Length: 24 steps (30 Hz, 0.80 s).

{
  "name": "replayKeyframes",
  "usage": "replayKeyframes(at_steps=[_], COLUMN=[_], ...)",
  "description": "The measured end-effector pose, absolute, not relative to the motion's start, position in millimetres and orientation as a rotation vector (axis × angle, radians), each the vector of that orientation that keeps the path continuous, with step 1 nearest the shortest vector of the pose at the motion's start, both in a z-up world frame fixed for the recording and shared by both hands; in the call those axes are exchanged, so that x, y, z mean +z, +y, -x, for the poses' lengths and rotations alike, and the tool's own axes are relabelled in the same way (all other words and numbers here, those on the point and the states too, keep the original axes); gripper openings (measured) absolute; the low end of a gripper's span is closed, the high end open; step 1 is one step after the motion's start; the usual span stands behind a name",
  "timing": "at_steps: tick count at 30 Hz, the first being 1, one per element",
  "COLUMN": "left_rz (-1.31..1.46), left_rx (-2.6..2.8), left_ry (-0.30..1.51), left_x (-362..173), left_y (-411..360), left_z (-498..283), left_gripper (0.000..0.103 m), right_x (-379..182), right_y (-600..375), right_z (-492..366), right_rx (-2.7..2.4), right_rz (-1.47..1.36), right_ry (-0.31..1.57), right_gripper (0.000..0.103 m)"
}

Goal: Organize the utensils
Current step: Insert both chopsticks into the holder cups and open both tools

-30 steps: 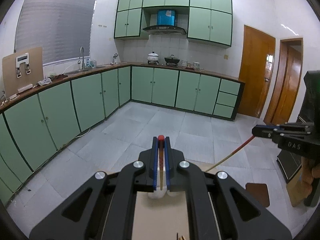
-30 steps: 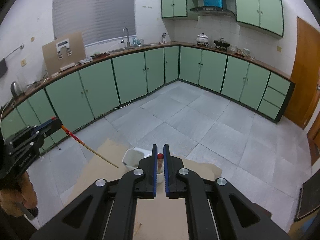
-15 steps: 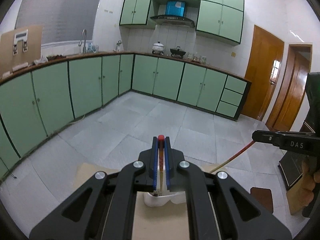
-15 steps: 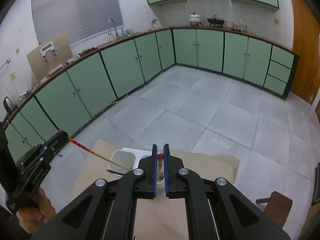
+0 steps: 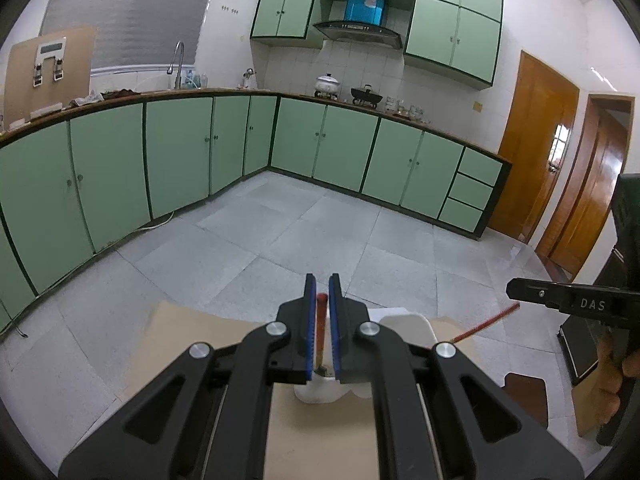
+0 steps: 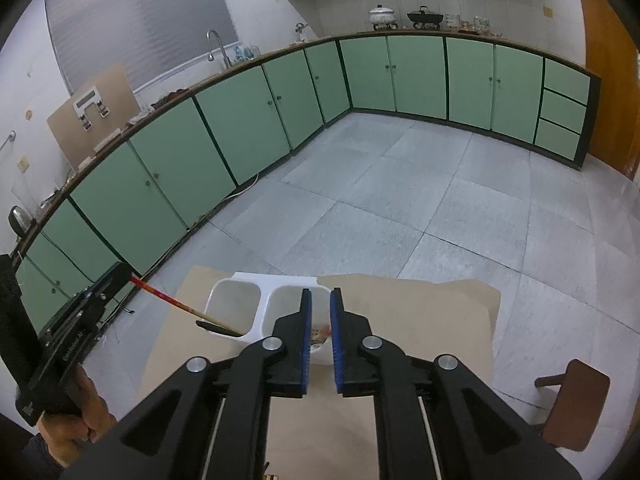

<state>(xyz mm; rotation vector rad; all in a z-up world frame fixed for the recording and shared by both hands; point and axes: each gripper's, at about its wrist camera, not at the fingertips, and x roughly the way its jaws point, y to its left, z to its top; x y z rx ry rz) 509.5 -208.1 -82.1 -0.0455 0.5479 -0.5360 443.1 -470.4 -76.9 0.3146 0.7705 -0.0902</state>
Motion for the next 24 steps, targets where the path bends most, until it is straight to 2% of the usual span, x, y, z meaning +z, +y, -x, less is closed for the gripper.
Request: replayKeyframes(at_steps=[3, 4, 7, 10, 11, 12, 14, 17, 20, 24], left_rz=[0.045, 0.040, 0.025, 0.014, 0.004, -0.003, -0.030, -0.045, -0.045, -0.007], left_rx=[-0.545, -0.547, -0.550, -0.551, -0.550, -0.549, -0.529, -0.502, -0.470, -0.444], left_ry=[0.528, 0.519, 0.477, 0.456, 0.448, 0.440, 0.420, 0.431, 0.465, 0.542], left_x=[-70.7, -68.0, -60.7, -67.7, -74.3, -80.6, -97.9, -129.1, -164.7, -199.4], left_y=[-197.0, -192.9, -173.6, -149.8, -140.8, -135.8, -119.9, -98.5, -80.0, -62.4], left_z=[-495.4, -490.7, -459.8, -420.8, -403.1, -389.7, -354.5, -306.4, -261.4, -229.9], left_gripper=[0.007, 0.011, 0.030, 0.037, 0.043, 0.048, 0.063, 0.073, 0.080, 0.081], right_x=[-69.1, -65.1, -52.3, -51.2, -56.3, -66.7, -98.6, -156.6, -214.2, -266.2], right_y=[-471.3, -470.8, -465.5, -449.8, -443.4, -431.8, -402.1, -356.0, -307.9, -253.3], right_z=[-431.0, -423.9, -391.2, -338.6, -320.5, -296.9, -250.4, -192.1, -140.0, -106.0], right_rx=[-0.105, -0.111, -0.121, -0.125, -0.126, -0.122, -0.121, -0.131, -0.170, -0.149], right_rz=[-0.310, -0.304, -0.283, -0.263, -0.259, -0.250, -0.212, -0.191, -0.153, -0.118], right_ry=[0.742, 0.729, 0.658, 0.574, 0.553, 0.535, 0.520, 0.549, 0.579, 0.638], right_gripper=[0.013, 0.013, 0.014, 0.018, 0.019, 0.020, 0.020, 0.020, 0.020, 0.020])
